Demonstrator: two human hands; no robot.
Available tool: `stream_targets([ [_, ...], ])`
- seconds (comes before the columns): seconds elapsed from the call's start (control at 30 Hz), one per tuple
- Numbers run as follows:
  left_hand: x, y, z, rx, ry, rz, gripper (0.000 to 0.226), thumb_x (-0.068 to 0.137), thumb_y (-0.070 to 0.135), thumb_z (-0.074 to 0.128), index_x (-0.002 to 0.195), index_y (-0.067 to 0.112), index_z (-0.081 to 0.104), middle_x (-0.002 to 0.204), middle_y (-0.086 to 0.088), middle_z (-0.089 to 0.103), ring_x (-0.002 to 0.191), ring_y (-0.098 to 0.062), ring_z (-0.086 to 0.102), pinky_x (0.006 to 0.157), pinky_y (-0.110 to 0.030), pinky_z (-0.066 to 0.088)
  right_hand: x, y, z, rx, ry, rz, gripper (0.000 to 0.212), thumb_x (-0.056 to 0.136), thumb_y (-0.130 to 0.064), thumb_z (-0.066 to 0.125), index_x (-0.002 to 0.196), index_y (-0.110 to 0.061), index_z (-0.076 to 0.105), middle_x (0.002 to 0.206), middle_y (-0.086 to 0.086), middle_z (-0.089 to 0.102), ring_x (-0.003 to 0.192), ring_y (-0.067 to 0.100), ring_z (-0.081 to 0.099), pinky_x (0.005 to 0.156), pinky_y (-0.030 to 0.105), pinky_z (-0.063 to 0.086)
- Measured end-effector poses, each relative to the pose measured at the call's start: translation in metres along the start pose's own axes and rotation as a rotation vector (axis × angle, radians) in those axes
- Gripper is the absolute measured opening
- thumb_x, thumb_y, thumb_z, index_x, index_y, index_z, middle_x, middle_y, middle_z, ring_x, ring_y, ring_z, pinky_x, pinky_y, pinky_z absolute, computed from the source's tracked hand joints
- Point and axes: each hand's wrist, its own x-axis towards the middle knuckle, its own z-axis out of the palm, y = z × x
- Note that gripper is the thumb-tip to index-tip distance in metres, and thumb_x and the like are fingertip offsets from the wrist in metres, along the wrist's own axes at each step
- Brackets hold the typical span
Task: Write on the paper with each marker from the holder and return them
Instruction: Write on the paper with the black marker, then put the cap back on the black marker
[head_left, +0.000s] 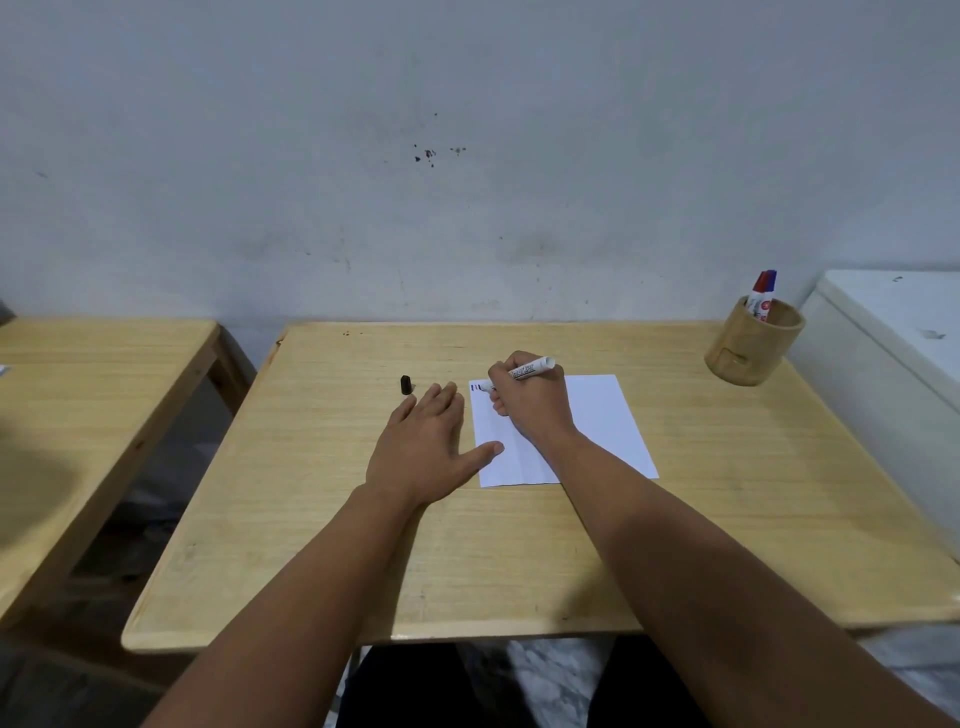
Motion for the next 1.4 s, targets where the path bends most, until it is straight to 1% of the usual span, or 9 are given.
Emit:
stream_targets([
  [0.27, 0.0, 0.0, -0.002, -0.003, -0.013, 0.002, 0.096, 0.088, 0.081, 0.04, 0.158, 0.017, 0.037, 0.17, 0.002, 0.024, 0.159, -0.012, 0.013, 0.128, -0.037, 0.011, 0.008, -0.035, -0.025, 0.291, 0.146, 0.02, 0.025, 0.096, -0.033, 0.08, 0.085, -0.015, 0.065, 0.061, 0.003, 0.061, 0.044, 0.011, 0.05, 0.045, 0.022, 0.037],
  [0.37, -0.001, 0.0, -0.002, -0.004, 0.026, 0.034, 0.085, 0.087, 0.079, 0.047, 0.143, 0.016, 0.055, 0.161, 0.001, 0.043, 0.152, -0.019, 0.032, 0.123, -0.04, 0.027, 0.01, -0.057, -0.045, 0.435, 0.124, 0.076, 0.034, 0.099, -0.048, 0.07, 0.097, -0.015, 0.078, 0.074, 0.002, 0.073, 0.049, 0.011, 0.055, 0.045, 0.023, 0.04],
  [0.43, -0.002, 0.002, -0.004, -0.043, 0.161, 0.059, 0.069, 0.084, 0.074, 0.06, 0.12, 0.016, 0.067, 0.135, 0.0, 0.063, 0.128, -0.024, 0.053, 0.103, -0.042, 0.048, 0.012, -0.068, -0.059, 0.546, 0.099, 0.131, 0.041, 0.106, -0.048, 0.056, 0.102, -0.015, 0.08, 0.078, 0.003, 0.076, 0.048, 0.011, 0.054, 0.045, 0.021, 0.038],
  [0.5, 0.0, 0.002, -0.006, -0.056, 0.361, 0.014, 0.056, 0.082, 0.064, 0.071, 0.117, 0.02, 0.071, 0.125, 0.001, 0.066, 0.117, -0.026, 0.058, 0.089, -0.041, 0.05, 0.013, -0.072, -0.07, 0.531, 0.133, 0.117, 0.024, 0.105, -0.033, 0.06, 0.097, -0.017, 0.077, 0.078, 0.006, 0.073, 0.047, 0.013, 0.052, 0.044, 0.02, 0.036],
  [0.6, 0.012, -0.002, -0.017, -0.053, 0.492, -0.179, 0.042, 0.086, 0.047, 0.071, 0.123, 0.027, 0.068, 0.127, 0.003, 0.059, 0.118, -0.028, 0.053, 0.091, -0.044, 0.046, 0.01, -0.073, -0.084, 0.456, 0.148, 0.06, 0.006, 0.099, -0.019, 0.071, 0.094, -0.02, 0.069, 0.082, 0.006, 0.075, 0.049, 0.012, 0.056, 0.047, 0.021, 0.039],
  [0.83, 0.035, -0.027, -0.028, -0.167, 0.216, -0.411, 0.027, 0.099, 0.022, 0.056, 0.114, 0.011, 0.076, 0.116, -0.011, 0.068, 0.108, -0.033, 0.063, 0.077, -0.032, 0.042, -0.006, -0.061, -0.1, 0.189, -0.007, 0.06, 0.018, 0.089, -0.003, 0.082, 0.1, -0.009, 0.07, 0.078, 0.003, 0.075, 0.045, 0.005, 0.06, 0.043, 0.018, 0.038],
  [0.93, 0.042, -0.017, -0.038, -0.424, 0.219, -0.468, 0.02, 0.096, 0.015, 0.062, 0.104, 0.009, 0.08, 0.105, -0.008, 0.077, 0.101, -0.029, 0.069, 0.08, -0.029, 0.046, -0.012, -0.048, -0.104, 0.069, -0.081, -0.01, 0.024, 0.091, -0.004, 0.082, 0.112, -0.011, 0.075, 0.087, 0.006, 0.076, 0.05, 0.004, 0.061, 0.043, 0.016, 0.041],
  [1.1, 0.065, 0.022, -0.07, -1.235, 0.192, -0.548, 0.013, 0.096, 0.013, 0.068, 0.095, 0.002, 0.076, 0.087, -0.008, 0.072, 0.083, -0.022, 0.067, 0.08, -0.034, 0.06, -0.014, -0.04, -0.097, -0.047, -0.106, -0.103, 0.02, 0.092, -0.001, 0.079, 0.109, -0.01, 0.082, 0.08, -0.005, 0.071, 0.057, -0.004, 0.06, 0.05, 0.009, 0.041],
  [1.4, 0.076, 0.06, -0.087, -1.405, 0.167, -0.482, 0.01, 0.096, 0.01, 0.068, 0.092, 0.003, 0.074, 0.089, -0.009, 0.072, 0.077, -0.019, 0.066, 0.074, -0.029, 0.057, -0.014, -0.05, -0.094, -0.042, -0.081, -0.168, 0.02, 0.093, -0.001, 0.077, 0.111, -0.004, 0.082, 0.083, -0.006, 0.074, 0.054, -0.011, 0.061, 0.054, 0.004, 0.041],
])
